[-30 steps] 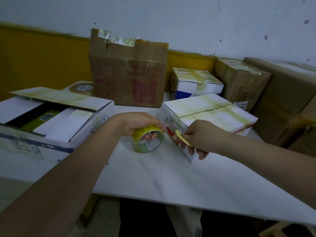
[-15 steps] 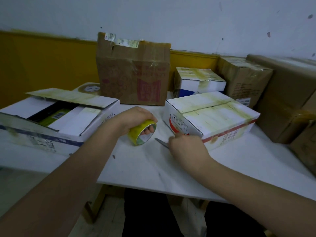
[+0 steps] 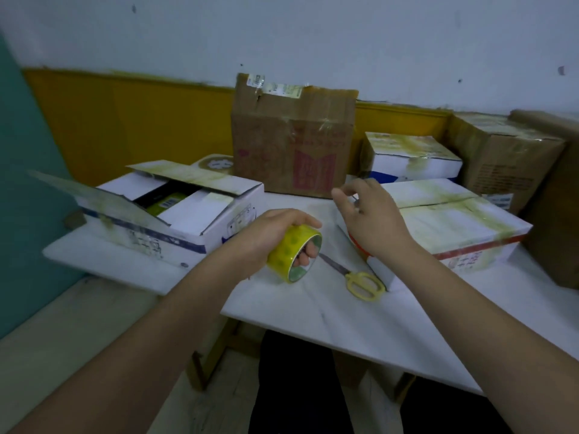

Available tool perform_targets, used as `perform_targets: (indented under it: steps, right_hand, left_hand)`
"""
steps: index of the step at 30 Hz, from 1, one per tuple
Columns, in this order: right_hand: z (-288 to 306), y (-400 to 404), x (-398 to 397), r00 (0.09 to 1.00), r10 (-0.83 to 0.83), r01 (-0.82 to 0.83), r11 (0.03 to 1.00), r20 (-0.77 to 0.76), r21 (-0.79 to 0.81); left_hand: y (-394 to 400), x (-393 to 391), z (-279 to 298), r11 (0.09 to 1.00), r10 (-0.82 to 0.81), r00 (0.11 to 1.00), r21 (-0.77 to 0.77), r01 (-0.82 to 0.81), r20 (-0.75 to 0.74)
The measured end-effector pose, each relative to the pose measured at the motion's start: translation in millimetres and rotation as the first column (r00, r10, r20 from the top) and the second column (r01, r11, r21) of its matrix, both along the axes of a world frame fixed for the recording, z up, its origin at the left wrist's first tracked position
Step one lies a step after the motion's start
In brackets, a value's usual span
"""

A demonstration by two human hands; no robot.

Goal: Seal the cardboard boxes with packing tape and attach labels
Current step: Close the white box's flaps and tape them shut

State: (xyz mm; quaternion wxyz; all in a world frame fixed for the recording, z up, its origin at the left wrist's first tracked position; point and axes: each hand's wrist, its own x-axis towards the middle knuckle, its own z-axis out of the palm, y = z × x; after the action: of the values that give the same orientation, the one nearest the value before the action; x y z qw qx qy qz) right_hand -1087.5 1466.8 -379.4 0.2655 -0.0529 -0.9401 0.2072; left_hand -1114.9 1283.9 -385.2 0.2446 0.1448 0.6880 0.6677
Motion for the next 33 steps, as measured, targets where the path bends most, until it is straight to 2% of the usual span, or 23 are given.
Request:
perform_targets:
  steps: [1, 2, 4, 9, 12, 15, 17, 19, 23, 25, 27, 29, 30, 32, 33]
  right_hand:
    - [3.7, -12.6, 6.5, 0.992, 0.123, -0.117, 0.982, 0.034, -0.151]
    - [4.4, -25.6, 13.8, 0.977, 0.2, -0.183, 0.963, 0.068, -0.199]
    - [-1.6, -47.1, 23.6, 0.966, 0.251, -0.236, 0.955, 0.066, -0.18]
    - [-22.8, -84.1, 33.5, 0.928, 0.372, -0.349, 0.894, 0.029, -0.282]
    - [-36.0, -98.8, 38.6, 0.899, 0.417, -0.365, 0.883, 0.135, -0.296]
    - [-51.5, -103.4, 39.0, 0.862, 0.453, -0.351, 0.858, 0.229, -0.374]
    - [-63.3, -103.7, 34.7, 0.864, 0.439, -0.354, 0.878, 0.246, -0.322]
    - [-75.0, -104.0, 30.2, 0.874, 0.419, -0.383, 0.906, 0.246, -0.181]
    - [-86.0, -107.4, 27.6, 0.889, 0.373, -0.413, 0.903, 0.266, 0.116]
    - [-87.2, -106.1, 26.9, 0.913, 0.309, -0.354, 0.925, 0.266, 0.141]
    - [-89.0, -103.6, 26.1, 0.932, 0.259, -0.297, 0.947, 0.253, 0.123]
    - [-89.8, -101.0, 28.7, 0.941, 0.229, -0.278, 0.943, 0.249, 0.182]
    - [-88.7, -98.5, 32.4, 0.942, 0.231, -0.284, 0.935, 0.244, 0.211]
    - [-83.8, -89.9, 42.1, 0.935, 0.274, -0.319, 0.927, 0.227, 0.197]
    - [-76.3, -79.8, 47.0, 0.933, 0.298, -0.332, 0.928, 0.2, 0.171]
  left_hand:
    - [-7.6, 8.4, 0.3, 1.0, 0.013, 1.0, -0.007, -0.013, -0.019]
    - [-15.3, 16.0, 0.0, 0.999, 0.023, 0.999, -0.024, -0.024, -0.041]
    - [-30.9, 31.8, -1.5, 0.998, 0.032, 0.998, -0.052, -0.036, -0.062]
    - [-68.2, 74.0, -6.6, 0.977, 0.133, 0.991, -0.165, -0.133, -0.011]
    - [-84.3, 97.6, -16.7, 0.95, 0.154, 0.988, -0.275, -0.147, 0.007]
    - [-90.1, 111.0, -36.1, 0.943, 0.144, 0.988, -0.308, -0.123, 0.049]
    - [-87.1, 108.2, -54.8, 0.935, 0.178, 0.983, -0.319, -0.158, 0.036]
    - [-81.8, 101.3, -74.8, 0.932, 0.216, 0.976, -0.297, -0.206, 0.0]
    - [-73.4, 97.0, -96.5, 0.91, 0.315, 0.946, -0.262, -0.323, -0.071]
    - [-66.2, 97.8, -92.8, 0.875, 0.346, 0.926, -0.306, -0.376, -0.15]
    - [-60.1, 90.5, -90.8, 0.801, 0.378, 0.887, -0.385, -0.457, -0.266]
    - [-57.6, 79.8, -90.8, 0.681, 0.343, 0.86, -0.53, -0.505, -0.378]
    - [-58.0, 75.6, -88.8, 0.572, 0.266, 0.863, -0.651, -0.5, -0.429]
    - [-59.9, 75.7, -80.6, 0.23, 0.065, 0.874, -0.845, -0.482, -0.481]
    - [-55.6, 77.1, -70.7, 0.074, -0.034, 0.867, -0.867, -0.494, -0.497]
